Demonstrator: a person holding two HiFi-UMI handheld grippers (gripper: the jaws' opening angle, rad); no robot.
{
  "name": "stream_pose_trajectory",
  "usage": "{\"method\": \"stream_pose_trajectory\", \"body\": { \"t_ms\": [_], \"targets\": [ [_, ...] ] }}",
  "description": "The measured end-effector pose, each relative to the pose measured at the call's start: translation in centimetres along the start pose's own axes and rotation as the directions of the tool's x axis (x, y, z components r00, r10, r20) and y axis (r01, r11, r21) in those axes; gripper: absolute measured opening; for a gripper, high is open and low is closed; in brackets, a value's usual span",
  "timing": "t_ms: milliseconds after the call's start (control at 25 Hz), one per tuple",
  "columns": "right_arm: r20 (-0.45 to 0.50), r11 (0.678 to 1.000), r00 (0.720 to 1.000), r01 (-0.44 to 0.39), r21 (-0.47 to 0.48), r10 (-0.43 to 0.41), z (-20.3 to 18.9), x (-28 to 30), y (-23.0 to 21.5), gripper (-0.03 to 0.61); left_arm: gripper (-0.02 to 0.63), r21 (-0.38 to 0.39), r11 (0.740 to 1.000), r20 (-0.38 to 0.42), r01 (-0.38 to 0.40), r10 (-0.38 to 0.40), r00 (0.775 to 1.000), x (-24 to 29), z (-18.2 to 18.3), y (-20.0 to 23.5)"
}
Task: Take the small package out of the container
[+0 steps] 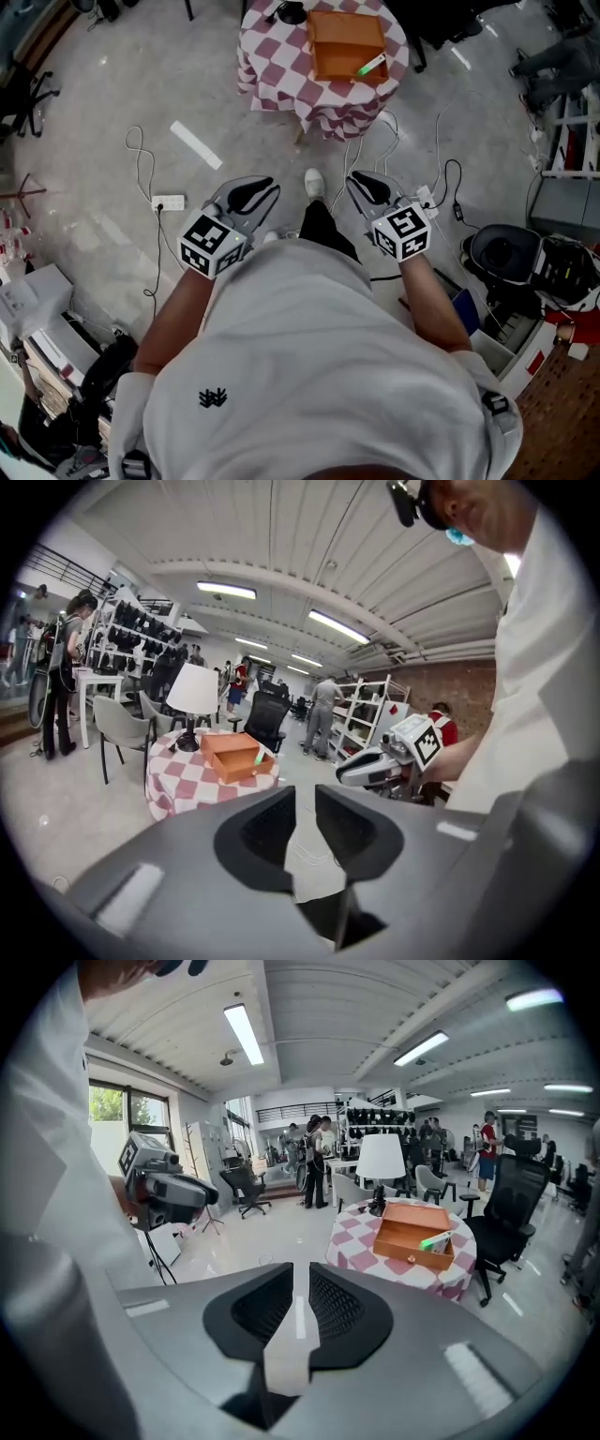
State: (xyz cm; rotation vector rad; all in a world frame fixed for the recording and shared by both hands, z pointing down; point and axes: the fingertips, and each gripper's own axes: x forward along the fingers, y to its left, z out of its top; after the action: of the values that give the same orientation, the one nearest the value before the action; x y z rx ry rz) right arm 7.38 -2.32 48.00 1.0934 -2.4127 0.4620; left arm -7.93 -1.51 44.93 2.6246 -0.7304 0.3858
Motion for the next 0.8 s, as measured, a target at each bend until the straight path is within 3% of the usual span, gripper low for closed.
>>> {"method": "stream_pose_trajectory", "body": {
  "t_ms": [240, 440, 560, 800],
  "targets": [
    [-0.089, 0.992, 0.995, -0.06, -0.111, 0.051, 1.6, 4.0, -10.8, 0.04, 0.106, -0.042, 0.994, 0.022, -0.102, 0.103, 0.994, 4.4, 4.3, 4.7],
    [-0.172, 0.965, 0.982, -0.117, -0.235, 0.078, 2.6, 7.2, -19.2, 0.054, 0.106, -0.056, 0.986, 0.034, -0.156, 0.158, 0.987, 8.4, 7.3, 7.3],
    [-0.235, 0.933, 0.968, -0.164, -0.32, 0.09, 2.7, 8.9, -23.5, 0.06, 0.106, -0.087, 0.979, 0.041, -0.183, 0.188, 0.981, 10.5, 8.5, 8.4],
    [-0.375, 0.832, 0.921, -0.289, -0.474, 0.106, 1.9, 12.8, -30.1, 0.075, 0.106, -0.111, 0.961, 0.039, -0.254, 0.26, 0.965, 13.2, 10.6, 10.3]
  ]
}}
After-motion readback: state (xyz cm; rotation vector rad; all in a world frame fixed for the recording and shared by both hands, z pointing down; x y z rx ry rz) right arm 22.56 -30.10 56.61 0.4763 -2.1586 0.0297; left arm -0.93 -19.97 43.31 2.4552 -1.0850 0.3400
